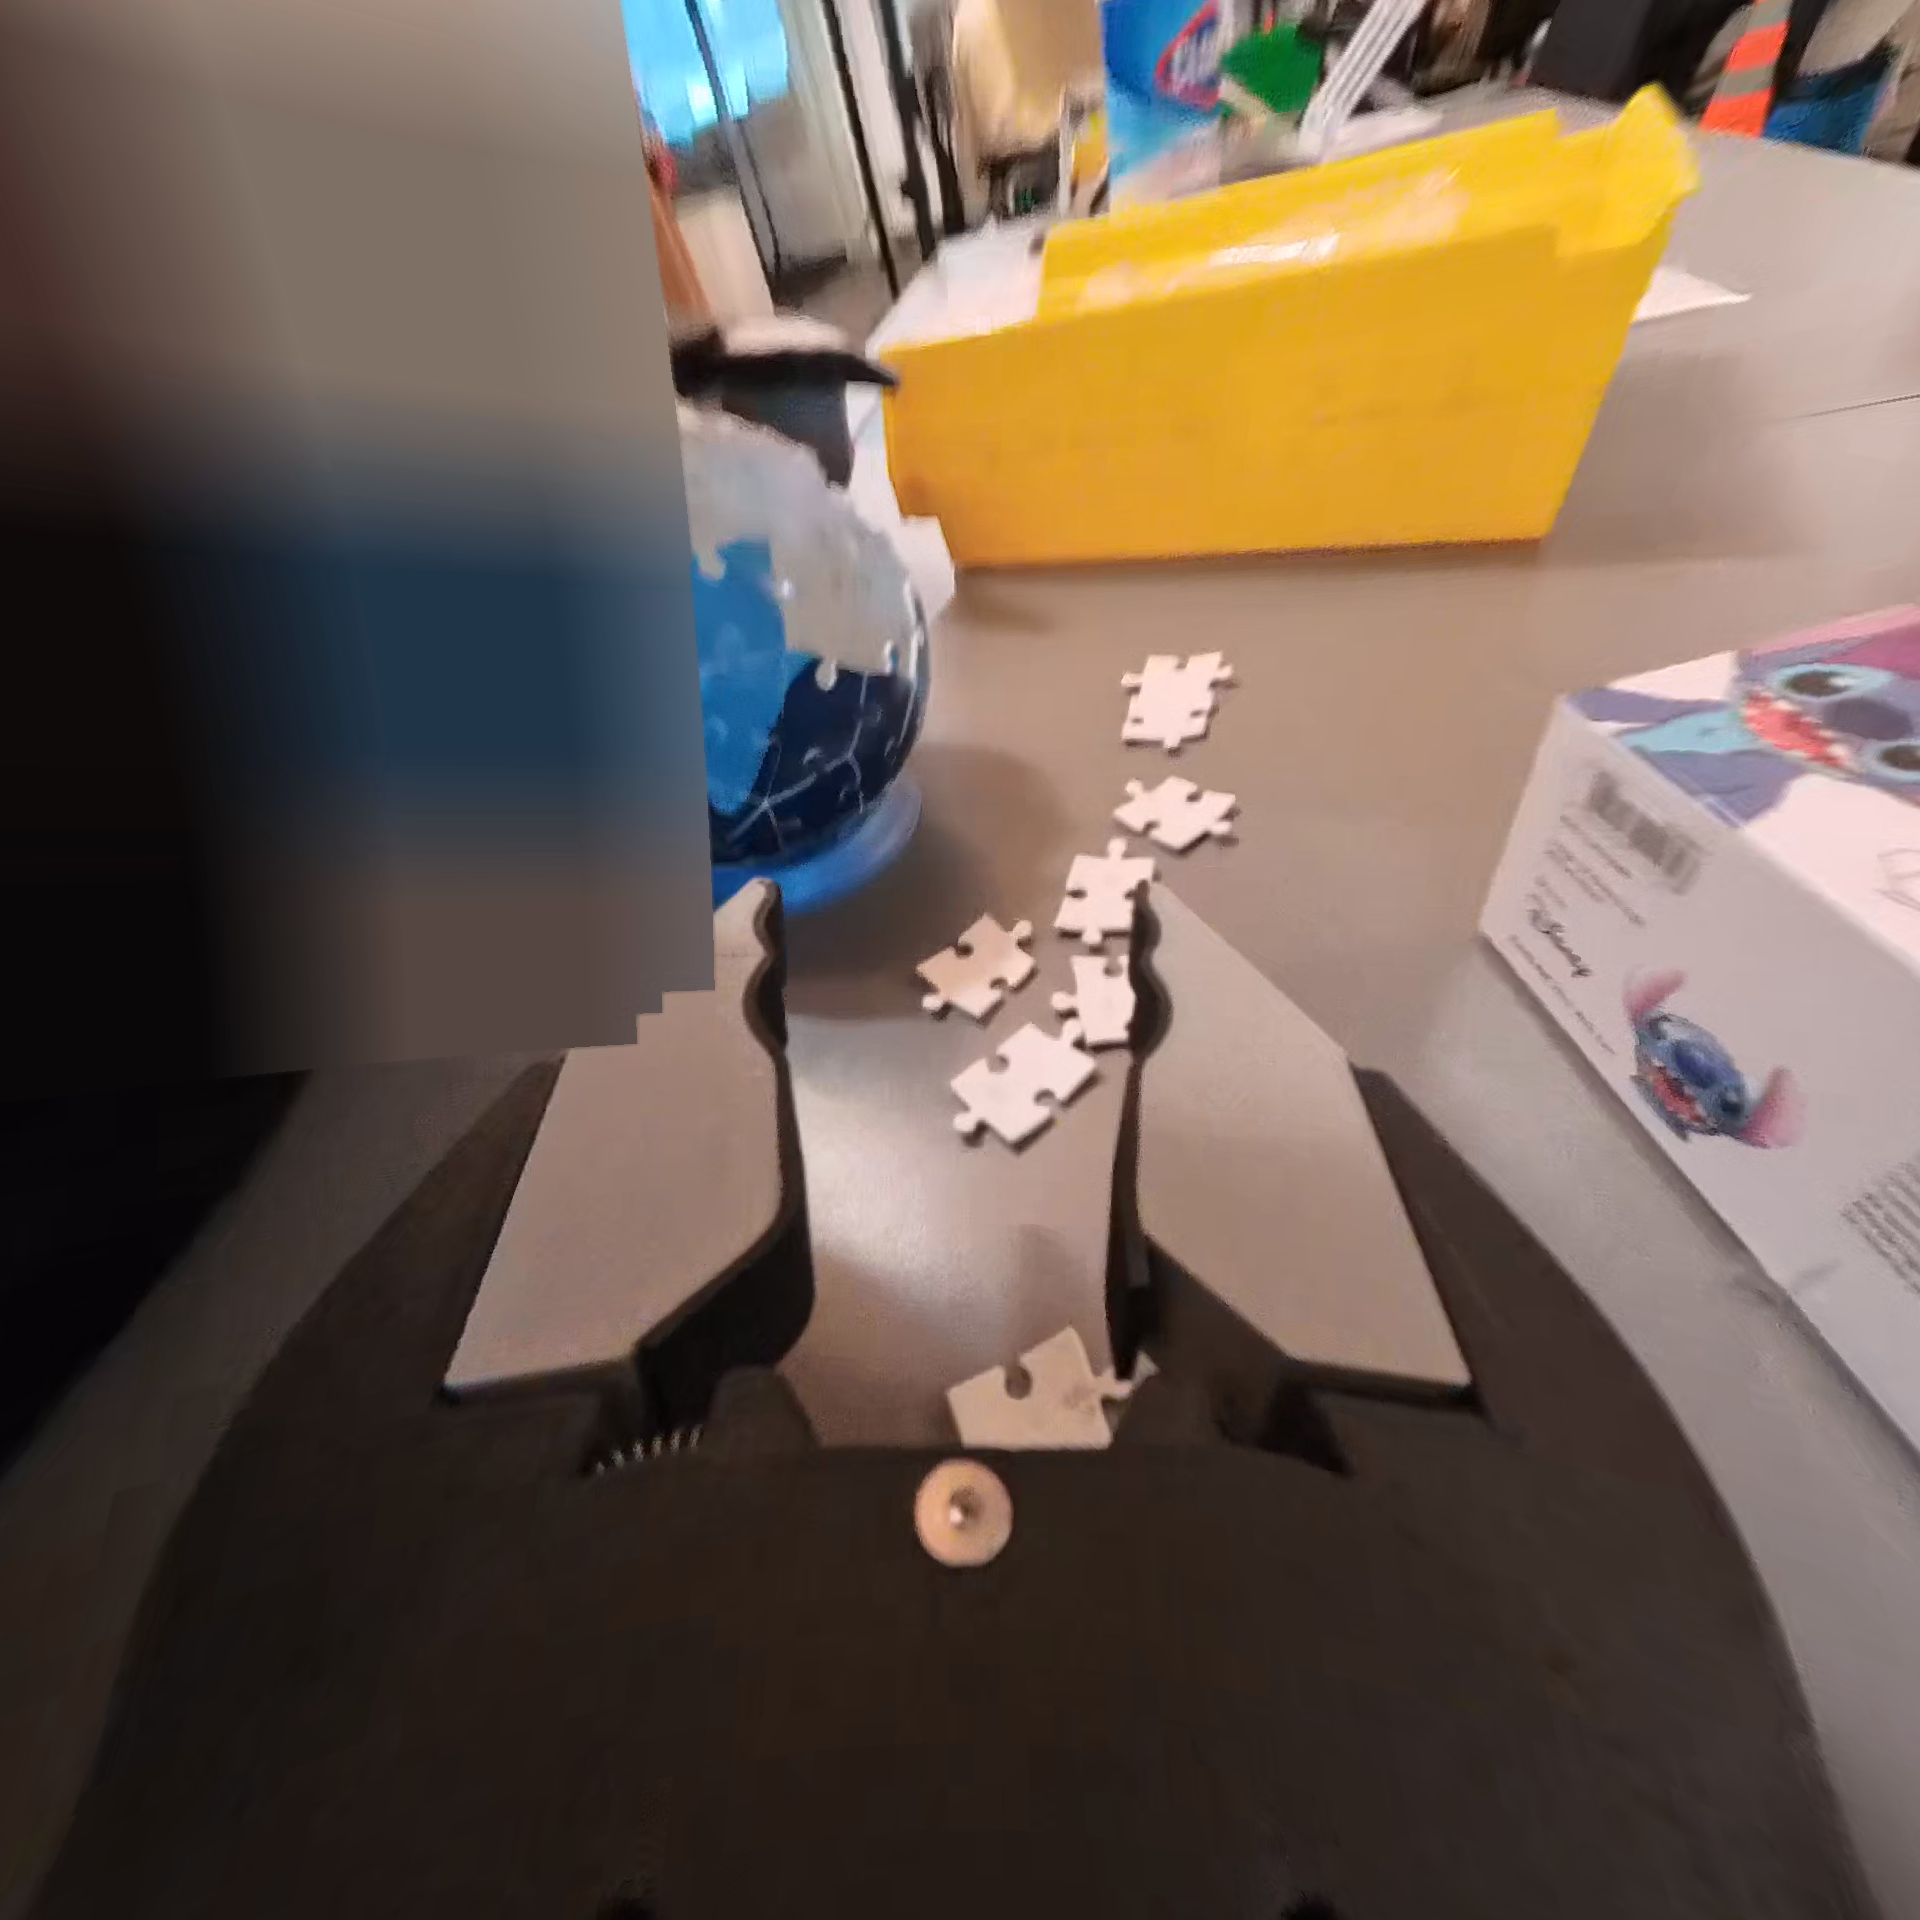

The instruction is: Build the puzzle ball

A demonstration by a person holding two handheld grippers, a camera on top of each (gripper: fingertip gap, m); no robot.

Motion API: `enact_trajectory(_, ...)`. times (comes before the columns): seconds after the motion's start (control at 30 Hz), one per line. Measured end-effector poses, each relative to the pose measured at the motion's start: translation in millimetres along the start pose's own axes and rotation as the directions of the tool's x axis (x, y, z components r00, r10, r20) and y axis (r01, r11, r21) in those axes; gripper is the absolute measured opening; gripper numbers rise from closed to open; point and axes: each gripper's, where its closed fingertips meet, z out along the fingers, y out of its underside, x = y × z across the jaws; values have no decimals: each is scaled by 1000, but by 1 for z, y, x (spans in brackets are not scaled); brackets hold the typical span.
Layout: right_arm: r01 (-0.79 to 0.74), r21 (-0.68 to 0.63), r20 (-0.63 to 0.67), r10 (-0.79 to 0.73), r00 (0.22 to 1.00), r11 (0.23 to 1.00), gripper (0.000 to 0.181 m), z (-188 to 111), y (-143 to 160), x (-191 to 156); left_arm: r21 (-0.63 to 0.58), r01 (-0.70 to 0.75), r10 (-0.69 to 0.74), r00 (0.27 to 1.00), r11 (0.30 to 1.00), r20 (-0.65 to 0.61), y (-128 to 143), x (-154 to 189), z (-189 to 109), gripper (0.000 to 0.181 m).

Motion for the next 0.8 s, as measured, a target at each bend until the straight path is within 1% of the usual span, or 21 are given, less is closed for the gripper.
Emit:
enact_trajectory(0.03, 35, -47, -12, -36, 999, 998, 60, 5, 5, -4, 5, -3, 3, 1000, 1000, -1, -1, 0, -1, 64)
enact_trajectory(0.1, 86, -168, -41, -94, 995, 982, 61, 17, 22, -8, 8, -5, 5, 1000, 1000, -3, -1, 1, -1, 63)
enact_trajectory(0.17, 123, -296, -88, -156, 984, 947, 63, 25, 40, -3, 12, -7, 7, 1000, 1000, -8, -1, 2, -1, 61)
enact_trajectory(0.23, 164, -368, -140, -229, 963, 915, 61, 26, 49, 5, 22, -11, 12, 1000, 1000, -15, -3, 3, -2, 60)
enact_trajectory(0.3, 169, -368, -178, -248, 952, 914, 57, 23, 46, 8, 32, -18, 18, 1000, 999, -12, -4, 3, -3, 58)
enact_trajectory(0.37, 173, -341, -172, -242, 955, 924, 51, 26, 39, 1, 40, -30, 31, 999, 999, -10, -5, 5, -4, 55)
enact_trajectory(0.43, 179, -341, -163, -245, 956, 923, 51, 34, 39, -3, 43, -37, 37, 999, 998, -9, -5, 5, -4, 53)
enact_trajectory(0.5, 168, -379, -150, -240, 959, 910, 50, 46, 48, -4, 40, -36, 37, 999, 999, -10, -5, 5, -4, 53)
enact_trajectory(0.57, 148, -450, -178, -251, 951, 881, 51, 52, 58, 4, 39, -31, 32, 999, 999, -13, -5, 5, -4, 53)
enact_trajectory(0.6, 137, -455, -197, -250, 948, 880, 52, 55, 57, 7, 42, -30, 30, 999, 999, -11, -5, 5, -4, 53)
enact_trajectory(0.67, 109, -460, -210, -228, 951, 881, 49, 58, 57, 10, 46, -31, 31, 999, 998, -6, -6, 4, -5, 52)
enact_trajectory(0.73, 108, -457, -182, -212, 960, 883, 33, 61, 58, 5, 48, -37, 37, 999, 998, -1, -6, 4, -5, 51)
enact_trajectory(0.8, 103, -457, -186, -208, 960, 884, 33, 62, 58, 5, 48, -42, 41, 999, 998, 7, -6, 4, -5, 50)
